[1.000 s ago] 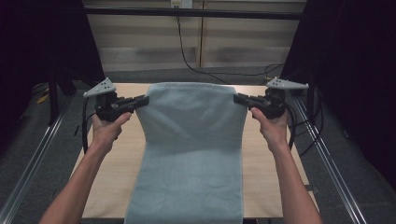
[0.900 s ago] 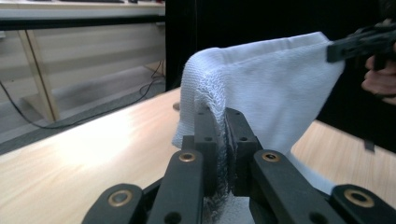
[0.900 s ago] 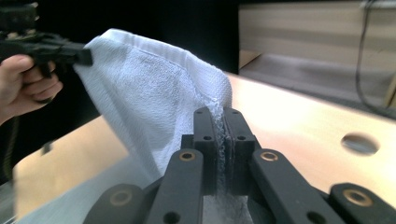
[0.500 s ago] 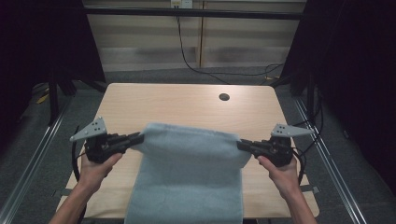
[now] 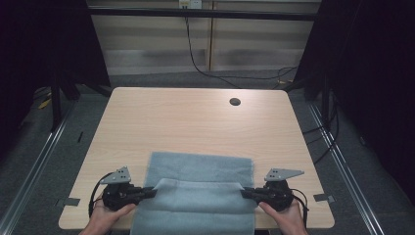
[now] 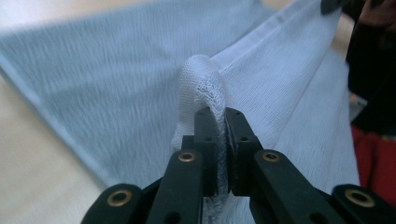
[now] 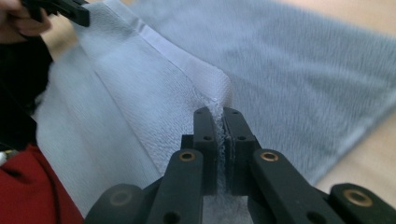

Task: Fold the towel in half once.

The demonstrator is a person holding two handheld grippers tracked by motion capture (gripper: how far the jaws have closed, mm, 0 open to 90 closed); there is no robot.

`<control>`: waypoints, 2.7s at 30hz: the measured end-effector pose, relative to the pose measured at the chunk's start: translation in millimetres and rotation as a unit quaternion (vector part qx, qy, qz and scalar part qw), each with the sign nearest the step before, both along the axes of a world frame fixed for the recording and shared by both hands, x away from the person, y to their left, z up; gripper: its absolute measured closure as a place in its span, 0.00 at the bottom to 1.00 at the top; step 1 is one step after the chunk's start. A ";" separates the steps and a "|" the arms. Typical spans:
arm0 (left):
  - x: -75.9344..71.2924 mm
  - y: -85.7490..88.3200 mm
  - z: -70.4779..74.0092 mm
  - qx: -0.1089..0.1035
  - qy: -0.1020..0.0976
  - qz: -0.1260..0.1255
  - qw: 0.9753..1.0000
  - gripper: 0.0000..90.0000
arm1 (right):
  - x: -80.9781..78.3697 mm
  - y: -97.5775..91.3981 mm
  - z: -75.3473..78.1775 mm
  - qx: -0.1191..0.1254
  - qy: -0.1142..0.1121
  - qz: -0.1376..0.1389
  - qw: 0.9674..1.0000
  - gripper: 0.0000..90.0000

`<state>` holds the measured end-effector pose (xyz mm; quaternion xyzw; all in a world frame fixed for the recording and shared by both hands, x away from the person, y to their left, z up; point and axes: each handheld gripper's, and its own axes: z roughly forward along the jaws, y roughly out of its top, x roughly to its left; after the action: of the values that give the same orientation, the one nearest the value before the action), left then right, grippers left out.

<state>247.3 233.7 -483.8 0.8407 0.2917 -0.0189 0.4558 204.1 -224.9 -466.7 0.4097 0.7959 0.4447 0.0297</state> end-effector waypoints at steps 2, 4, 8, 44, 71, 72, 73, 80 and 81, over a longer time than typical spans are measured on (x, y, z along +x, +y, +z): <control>-1.2 0.6 -7.2 0.015 0.008 -0.006 1.000 0.94 | -1.4 1.9 -9.2 -0.028 0.013 -0.001 1.000 0.96; -1.4 -0.7 -10.5 0.024 0.008 -0.005 1.000 0.94 | 0.1 2.6 -19.4 -0.035 0.030 -0.002 0.999 0.96; 1.8 -6.8 -15.4 0.040 -0.001 -0.008 0.999 0.94 | 6.8 5.1 -25.0 -0.042 0.036 -0.020 0.998 0.95; 135.3 -22.4 -23.3 0.040 -0.024 0.103 0.994 0.95 | 172.3 8.2 -35.1 -0.060 0.000 -0.106 0.993 0.96; 178.0 -24.5 -6.8 -0.004 -0.024 0.157 0.987 0.95 | 219.3 8.7 -19.7 -0.025 -0.029 -0.144 0.989 0.96; 175.8 -23.2 0.0 -0.011 -0.033 0.156 0.987 0.95 | 216.9 7.6 -12.7 -0.015 -0.039 -0.142 0.989 0.96; 173.5 -21.5 7.2 -0.022 -0.040 0.154 0.987 0.95 | 214.2 6.2 -4.9 -0.004 -0.049 -0.140 0.989 0.96; 156.6 -18.8 63.7 -0.073 -0.094 0.148 0.982 0.95 | 190.1 2.2 55.1 0.041 -0.122 -0.128 0.983 0.96; 153.9 -18.8 71.8 -0.078 -0.103 0.145 0.981 0.95 | 187.2 1.8 62.8 0.046 -0.127 -0.127 0.983 0.96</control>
<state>401.2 214.8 -412.0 0.7490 0.3597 0.1117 0.5451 391.3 -223.1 -403.8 0.4488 0.7061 0.5214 0.1680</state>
